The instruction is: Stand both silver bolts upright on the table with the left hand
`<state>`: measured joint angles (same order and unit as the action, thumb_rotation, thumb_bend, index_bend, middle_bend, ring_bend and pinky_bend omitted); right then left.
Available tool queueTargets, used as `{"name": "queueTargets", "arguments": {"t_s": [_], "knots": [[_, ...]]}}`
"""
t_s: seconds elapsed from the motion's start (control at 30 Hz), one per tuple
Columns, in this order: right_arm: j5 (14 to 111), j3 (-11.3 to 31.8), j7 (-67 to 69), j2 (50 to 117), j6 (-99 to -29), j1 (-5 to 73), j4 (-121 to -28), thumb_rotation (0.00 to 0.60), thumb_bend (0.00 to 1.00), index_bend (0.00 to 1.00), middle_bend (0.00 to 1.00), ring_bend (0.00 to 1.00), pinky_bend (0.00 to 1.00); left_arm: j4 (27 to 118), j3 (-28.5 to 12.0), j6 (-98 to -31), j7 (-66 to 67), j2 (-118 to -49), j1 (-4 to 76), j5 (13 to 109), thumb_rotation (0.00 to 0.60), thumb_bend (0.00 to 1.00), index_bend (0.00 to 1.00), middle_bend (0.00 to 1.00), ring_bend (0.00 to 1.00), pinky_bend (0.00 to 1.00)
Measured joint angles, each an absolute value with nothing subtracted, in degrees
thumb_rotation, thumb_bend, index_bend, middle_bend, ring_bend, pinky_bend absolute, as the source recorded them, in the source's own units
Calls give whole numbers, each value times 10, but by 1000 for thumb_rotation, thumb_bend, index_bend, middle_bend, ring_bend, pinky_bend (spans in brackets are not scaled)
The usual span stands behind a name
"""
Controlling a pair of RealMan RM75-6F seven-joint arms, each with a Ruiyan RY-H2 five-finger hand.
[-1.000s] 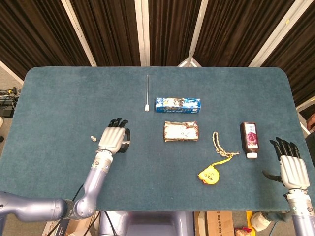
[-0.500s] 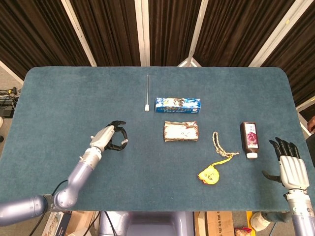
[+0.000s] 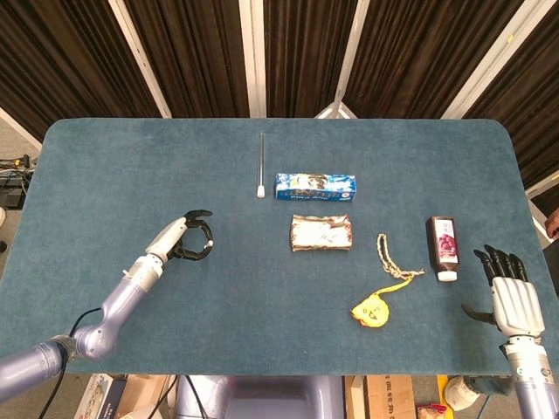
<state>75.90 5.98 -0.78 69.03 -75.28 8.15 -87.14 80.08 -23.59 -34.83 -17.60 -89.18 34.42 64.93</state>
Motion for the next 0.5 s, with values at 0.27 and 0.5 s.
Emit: {"name": "queueTargets", "arguments": {"t_s": [0.27, 0.5], "knots": [[759, 59, -8, 692, -751, 82, -869, 600, 154, 145, 91, 57, 0, 742, -214, -382, -292, -917, 341, 764, 600, 545, 580, 113, 0, 0], [758, 60, -6, 693, -752, 82, -867, 600, 154, 145, 91, 57, 0, 690, -185, -404, -396, -936, 352, 818, 600, 544, 582, 113, 0, 0]]}}
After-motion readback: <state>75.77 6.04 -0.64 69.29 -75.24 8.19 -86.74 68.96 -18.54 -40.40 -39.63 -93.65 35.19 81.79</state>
